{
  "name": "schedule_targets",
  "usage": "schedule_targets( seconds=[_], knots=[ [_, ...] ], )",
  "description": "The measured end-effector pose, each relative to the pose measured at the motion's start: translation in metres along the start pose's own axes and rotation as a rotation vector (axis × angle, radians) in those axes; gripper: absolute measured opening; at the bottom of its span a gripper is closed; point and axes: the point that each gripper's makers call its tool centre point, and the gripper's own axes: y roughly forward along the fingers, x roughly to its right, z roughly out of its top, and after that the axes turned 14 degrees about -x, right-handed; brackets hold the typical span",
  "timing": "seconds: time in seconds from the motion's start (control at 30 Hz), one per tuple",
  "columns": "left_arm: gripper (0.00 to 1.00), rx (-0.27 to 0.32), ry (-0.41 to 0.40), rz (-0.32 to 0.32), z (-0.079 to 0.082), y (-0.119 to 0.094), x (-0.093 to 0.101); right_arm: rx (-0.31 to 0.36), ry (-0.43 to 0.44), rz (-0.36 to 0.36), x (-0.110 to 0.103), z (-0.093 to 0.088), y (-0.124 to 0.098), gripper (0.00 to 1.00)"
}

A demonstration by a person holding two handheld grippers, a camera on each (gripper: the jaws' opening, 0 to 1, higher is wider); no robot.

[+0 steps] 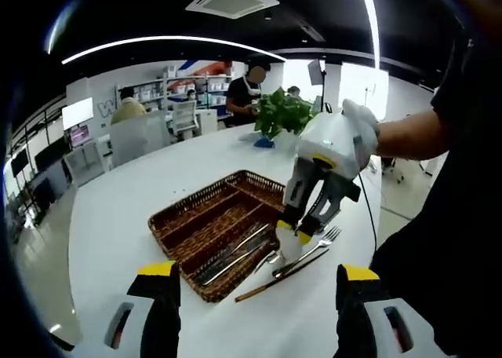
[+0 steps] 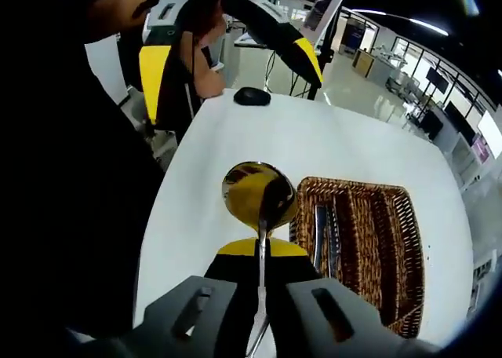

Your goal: Arrange the knives, forks, and spoons in their matching storage slots by inserting each utensil handle-first until every utensil is classified and aligned in the correct compartment

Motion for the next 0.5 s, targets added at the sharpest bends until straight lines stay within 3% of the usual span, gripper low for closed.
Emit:
schedule_targets(
  seconds=[0.1,0.27,0.4,0.5],
  knots=[
    [0.70,0.009,-0.019,-0.057,0.009,0.011,0.015,0.000,-0.004,0.003,-0.002,0.002,0.000,0.00],
    [0.56,-0.018,-0.038,-0.083,0.014,0.032,0.024,0.003,-0.010,0.003,-0.005,0.004,0.001,0.00],
    [0.43,-0.110,-0.014,-0.067,0.006,0.041,0.029,0.006,-0.012,0.001,-0.005,0.004,0.000,0.00],
    [0.32,-0.119,-0.041,-0.061,0.004,0.040,0.025,0.015,-0.001,0.004,-0.005,0.005,-0.001,0.00]
  ],
)
